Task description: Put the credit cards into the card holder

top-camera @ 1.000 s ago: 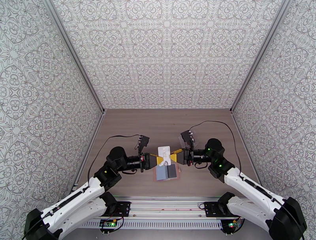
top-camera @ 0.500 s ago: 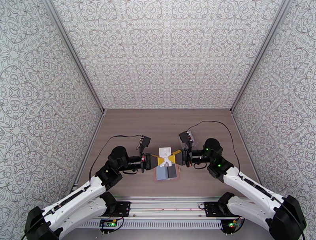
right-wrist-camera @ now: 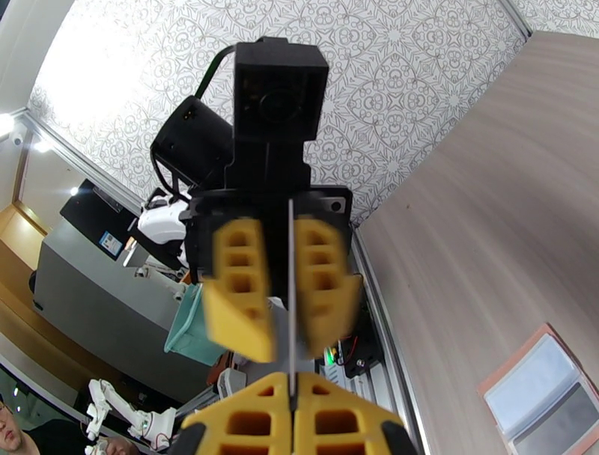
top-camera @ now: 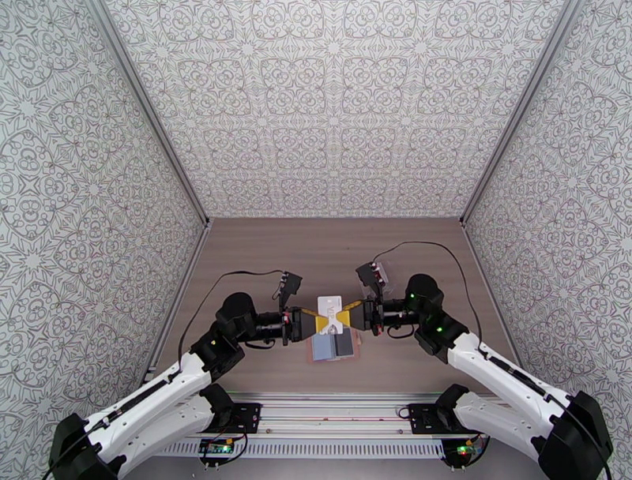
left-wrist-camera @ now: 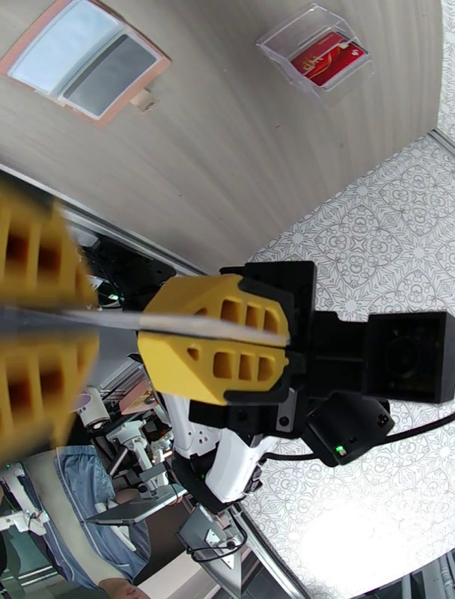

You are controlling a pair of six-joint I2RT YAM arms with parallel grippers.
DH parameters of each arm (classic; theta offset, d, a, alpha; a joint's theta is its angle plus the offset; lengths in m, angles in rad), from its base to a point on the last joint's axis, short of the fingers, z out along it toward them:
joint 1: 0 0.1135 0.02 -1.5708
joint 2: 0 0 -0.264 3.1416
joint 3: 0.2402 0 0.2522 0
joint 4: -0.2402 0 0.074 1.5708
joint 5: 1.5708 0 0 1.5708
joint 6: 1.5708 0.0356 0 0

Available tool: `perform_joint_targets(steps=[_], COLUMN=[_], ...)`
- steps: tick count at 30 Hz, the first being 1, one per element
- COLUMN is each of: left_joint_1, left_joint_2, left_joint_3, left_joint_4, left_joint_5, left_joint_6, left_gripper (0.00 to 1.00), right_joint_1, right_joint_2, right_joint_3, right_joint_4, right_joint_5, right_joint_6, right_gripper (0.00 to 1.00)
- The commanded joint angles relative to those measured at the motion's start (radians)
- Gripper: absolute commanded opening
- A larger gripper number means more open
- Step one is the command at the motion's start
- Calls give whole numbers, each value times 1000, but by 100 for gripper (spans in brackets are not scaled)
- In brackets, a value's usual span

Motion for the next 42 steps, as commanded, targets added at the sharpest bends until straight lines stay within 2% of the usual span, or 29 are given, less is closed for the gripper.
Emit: perform_joint_targets(steps=[1, 5, 8, 14, 27, 33, 42], left_joint_1=[63, 174, 190, 167, 59, 33, 28], left_joint_2=[-36, -56, -48, 3, 323, 429, 461], left_joint_3=[-43, -72, -105, -208, -219, -211, -215], left_joint_4=[-75, -325, -406, -271, -8, 51, 45], left_joint_5=[-39, -131, -170, -182, -247, -260, -287], left_joint_6=[-21, 25, 56, 15, -15, -26, -20], left_gripper=[68, 69, 67, 62, 55, 53, 53], right_joint_1=[7, -3, -5, -5, -5, -5, -4], right_joint_2=[12, 81, 149, 286, 449, 460, 488], right_joint_3=[50, 67, 69, 66, 31, 8, -30], right_joint_4=[-115, -267, -352, -460, -433, -413, -339], right_joint_5=[5, 56, 113, 210, 335, 360, 348], right_joint_6=[-78, -162, -200, -233, -174, -151, -97], right_gripper=[0, 0, 0, 0, 0, 0, 0])
